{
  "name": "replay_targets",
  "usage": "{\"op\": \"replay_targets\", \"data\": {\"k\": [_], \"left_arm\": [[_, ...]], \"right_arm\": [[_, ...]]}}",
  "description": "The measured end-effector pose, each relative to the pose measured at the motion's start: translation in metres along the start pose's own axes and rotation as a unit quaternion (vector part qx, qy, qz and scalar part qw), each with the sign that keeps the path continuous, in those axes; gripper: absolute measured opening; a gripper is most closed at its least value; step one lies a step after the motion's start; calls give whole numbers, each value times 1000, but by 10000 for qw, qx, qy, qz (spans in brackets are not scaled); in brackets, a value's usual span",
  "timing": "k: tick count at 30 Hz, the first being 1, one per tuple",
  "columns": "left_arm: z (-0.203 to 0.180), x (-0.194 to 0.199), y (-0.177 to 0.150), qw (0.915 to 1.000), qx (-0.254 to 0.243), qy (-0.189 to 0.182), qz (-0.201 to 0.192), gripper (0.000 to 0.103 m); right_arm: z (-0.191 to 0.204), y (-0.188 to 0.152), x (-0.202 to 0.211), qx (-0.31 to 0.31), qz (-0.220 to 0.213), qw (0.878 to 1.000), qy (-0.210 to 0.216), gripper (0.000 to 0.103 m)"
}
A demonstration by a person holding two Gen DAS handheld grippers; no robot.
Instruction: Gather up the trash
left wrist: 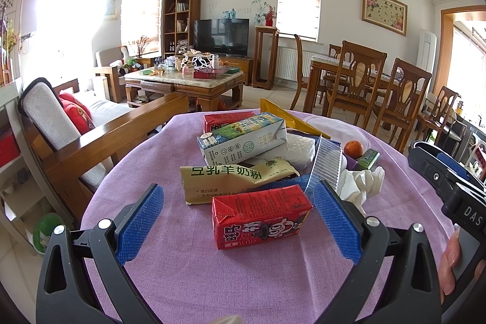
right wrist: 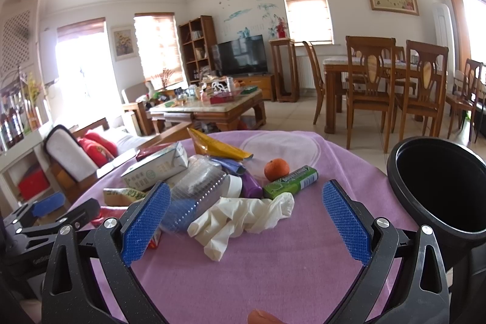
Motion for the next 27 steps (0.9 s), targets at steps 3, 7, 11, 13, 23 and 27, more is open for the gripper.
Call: {"op": "replay_targets", "data": {"k": [3, 7, 11, 13, 23, 27], "left_arm": [[5, -2, -1, 9999, 142, -54, 46, 98], [14, -13, 5, 9973, 353, -576, 295, 98], [24, -32, 27, 9965, 215, -631, 504, 98], [25, -49, 35, 9941, 145, -761, 761, 98], [20, -137, 40, 9780, -1026, -781, 1638, 98], [14, -147, 36, 9719, -1383, -840, 1710, 98]], "right_arm": [[1, -2, -2, -50, 44, 10000, 23, 99], [3, -7, -9, -254, 248, 9986, 380, 99], [3, -3, -21, -34, 480, 9968, 641, 99], [4, 5, -29, 268, 533, 9969, 505, 99], [31, 56, -115, 1417, 1385, 9721, 1255, 95], [52, 59, -160, 1576, 1842, 9541, 1760, 82]]}}
Point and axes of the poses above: each gripper's, at about its wrist camera, not at the fingertips, and x roughly against the way its jaws point, z to its left, y to its top, the point moved 8 cm from there along -x, roughly the way its jaws point, and after that the axes turned 9 degrees about x, right-handed, at the moved point
